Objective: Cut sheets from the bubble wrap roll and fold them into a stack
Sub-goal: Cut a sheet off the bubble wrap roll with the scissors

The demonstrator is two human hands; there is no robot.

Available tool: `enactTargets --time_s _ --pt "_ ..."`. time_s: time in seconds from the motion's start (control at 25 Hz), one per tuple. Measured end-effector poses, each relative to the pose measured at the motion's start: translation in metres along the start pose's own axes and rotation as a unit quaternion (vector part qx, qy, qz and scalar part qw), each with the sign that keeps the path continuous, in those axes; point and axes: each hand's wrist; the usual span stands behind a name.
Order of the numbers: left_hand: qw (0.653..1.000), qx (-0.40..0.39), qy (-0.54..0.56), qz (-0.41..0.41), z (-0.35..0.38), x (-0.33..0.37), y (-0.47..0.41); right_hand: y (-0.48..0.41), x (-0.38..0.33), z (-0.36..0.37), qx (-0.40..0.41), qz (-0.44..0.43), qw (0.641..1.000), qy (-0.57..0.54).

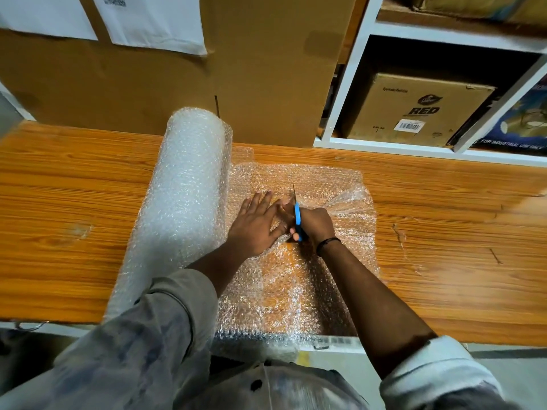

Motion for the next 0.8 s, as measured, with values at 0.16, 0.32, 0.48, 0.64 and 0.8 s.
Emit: enactTargets --time_s 0.16,0.32,0.48,0.64,0.8 --pt "1.0 0.01 0.004 0.0 0.001 0.0 0.0 -0.008 0.005 0.001 0.024 -0.008 0.999 0.028" --pt "1.0 0.016 0.007 0.005 0.002 0.0 0.001 -0.015 -0.001 0.0 0.002 0.01 1.0 0.02" --pt "1.0 0.014 0.012 0.004 0.002 -0.001 0.001 -0.02 -0.013 -0.003 0.005 0.023 1.0 0.01" --pt "1.0 0.021 0.012 0.007 0.004 -0.002 0.0 -0.031 -0.011 -0.002 0.018 0.014 0.998 0.055" --pt "0.999 0.025 0.02 0.007 0.003 -0.002 0.001 -0.054 0.003 -0.003 0.023 0.011 0.998 0.054"
Point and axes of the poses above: each hand's wrist, its own y-axis away from the middle knuckle, its own z-axis out of the palm, x = y × z
